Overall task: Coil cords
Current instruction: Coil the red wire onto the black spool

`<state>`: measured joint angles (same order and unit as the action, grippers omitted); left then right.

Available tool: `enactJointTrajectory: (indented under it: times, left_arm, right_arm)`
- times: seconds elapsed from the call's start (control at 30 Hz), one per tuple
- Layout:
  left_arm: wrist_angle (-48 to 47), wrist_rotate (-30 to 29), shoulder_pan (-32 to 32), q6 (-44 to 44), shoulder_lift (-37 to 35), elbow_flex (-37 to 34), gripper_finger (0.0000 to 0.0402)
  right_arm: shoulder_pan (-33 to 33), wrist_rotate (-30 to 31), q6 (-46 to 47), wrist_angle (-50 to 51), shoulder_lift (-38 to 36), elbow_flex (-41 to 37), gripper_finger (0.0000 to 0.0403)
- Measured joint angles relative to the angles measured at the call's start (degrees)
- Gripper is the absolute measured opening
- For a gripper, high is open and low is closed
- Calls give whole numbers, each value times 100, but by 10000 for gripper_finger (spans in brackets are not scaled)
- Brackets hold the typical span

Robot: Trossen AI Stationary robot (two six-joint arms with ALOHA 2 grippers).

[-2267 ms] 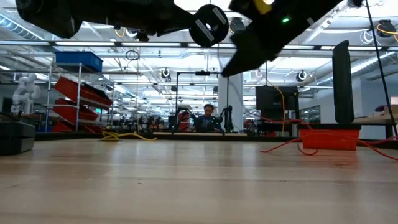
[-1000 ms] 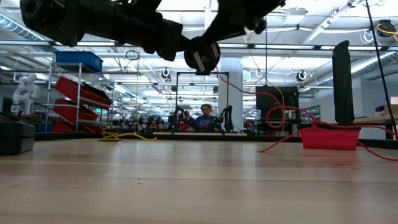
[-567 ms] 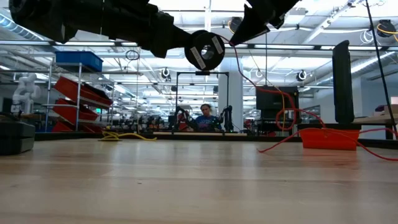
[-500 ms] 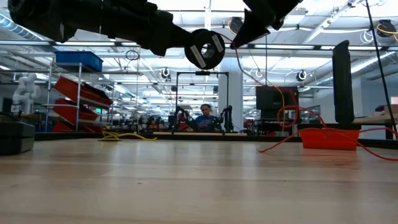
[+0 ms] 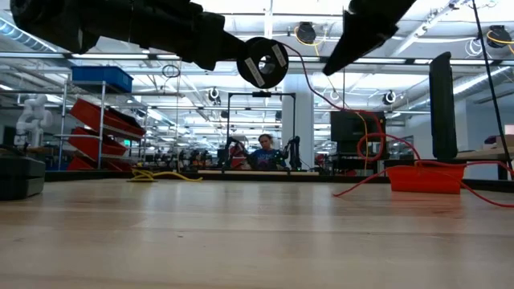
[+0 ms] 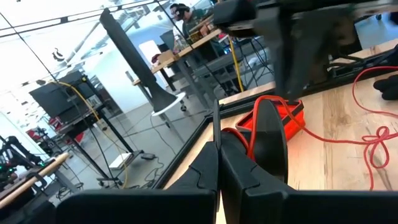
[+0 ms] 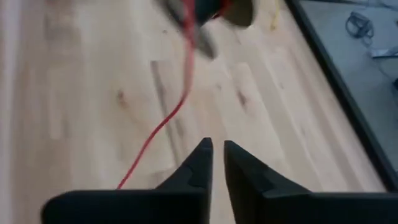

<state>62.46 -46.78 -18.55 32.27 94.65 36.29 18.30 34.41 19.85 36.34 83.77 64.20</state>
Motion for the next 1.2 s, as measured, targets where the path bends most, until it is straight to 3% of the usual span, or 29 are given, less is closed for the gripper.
enactJointTrajectory:
  times: [0.1,0.3,0.5,0.8,1.2]
  left_arm:
    - [0,-1,0,-2,0,0,0]
    - [0,-7,2,-33,-2,2,0]
    - [0,-22,2,-37,-2,2,0]
    - [0,-20,2,-50,-2,2,0]
    - [0,30,2,-197,-4,2,0]
  right_arm:
    - [218,14,213,-225,-4,-136,65]
    - [402,-9,224,-1702,0,-978,132]
    - [392,3,169,-3005,2,-1654,157]
    - [268,309,309,-3360,9,-1995,122]
    - [78,277,-12,-3702,272,-2024,56]
